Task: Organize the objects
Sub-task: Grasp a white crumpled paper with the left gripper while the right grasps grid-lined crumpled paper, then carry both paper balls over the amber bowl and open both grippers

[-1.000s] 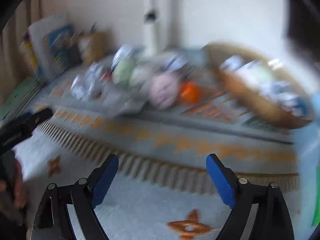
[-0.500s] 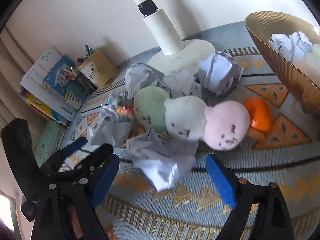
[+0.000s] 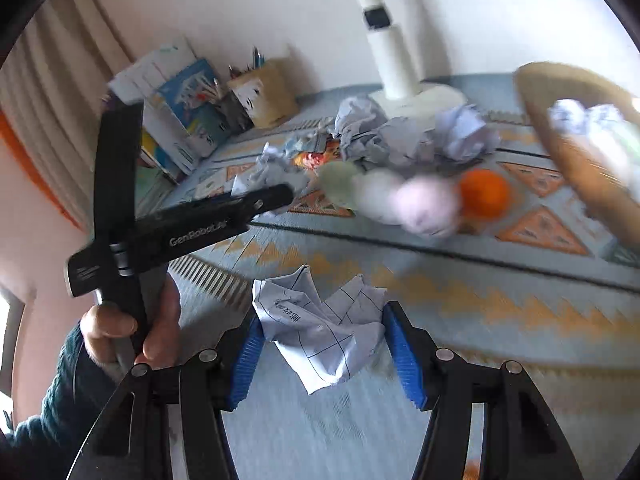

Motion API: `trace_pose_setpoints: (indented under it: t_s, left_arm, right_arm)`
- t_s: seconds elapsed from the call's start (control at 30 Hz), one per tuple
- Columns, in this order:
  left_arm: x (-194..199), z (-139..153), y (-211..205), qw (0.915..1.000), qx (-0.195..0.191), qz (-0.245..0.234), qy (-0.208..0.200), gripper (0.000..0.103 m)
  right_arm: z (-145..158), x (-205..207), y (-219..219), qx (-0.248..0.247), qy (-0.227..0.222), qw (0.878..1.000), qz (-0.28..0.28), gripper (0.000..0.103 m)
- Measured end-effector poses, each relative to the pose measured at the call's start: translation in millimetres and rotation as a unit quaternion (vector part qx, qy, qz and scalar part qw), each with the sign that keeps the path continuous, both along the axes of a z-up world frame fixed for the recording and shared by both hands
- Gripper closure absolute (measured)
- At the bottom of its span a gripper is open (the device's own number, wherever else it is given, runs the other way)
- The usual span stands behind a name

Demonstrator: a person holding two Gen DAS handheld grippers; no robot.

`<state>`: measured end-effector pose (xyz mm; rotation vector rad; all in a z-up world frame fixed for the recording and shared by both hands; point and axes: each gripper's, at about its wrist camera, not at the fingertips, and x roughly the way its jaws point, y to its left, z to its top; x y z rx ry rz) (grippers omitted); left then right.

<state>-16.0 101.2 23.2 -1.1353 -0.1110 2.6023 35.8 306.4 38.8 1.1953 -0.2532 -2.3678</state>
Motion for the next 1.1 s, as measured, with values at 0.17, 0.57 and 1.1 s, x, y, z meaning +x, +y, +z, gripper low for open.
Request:
trace_pose_setpoints:
  t_s: [0.17, 0.57, 1.1]
  left_arm:
    - [46, 7, 10, 0.9996, 0.016, 0.015, 0.015, 0.057]
    - [61, -3, 15, 0.9971, -0.017, 0.059, 0.044, 0.056]
    - [65, -2, 21, 0.9975, -0.023, 0.039, 0.054, 0.055]
  right_arm:
    - [7, 38, 33, 0.075, 0.049, 0.995, -0.034, 0.044]
    - [-22, 55, 25, 0.167, 0.035, 0.985, 0.001, 0.032]
    - [-23, 54, 42, 0.048, -0.020, 0.998, -0.035, 0.036]
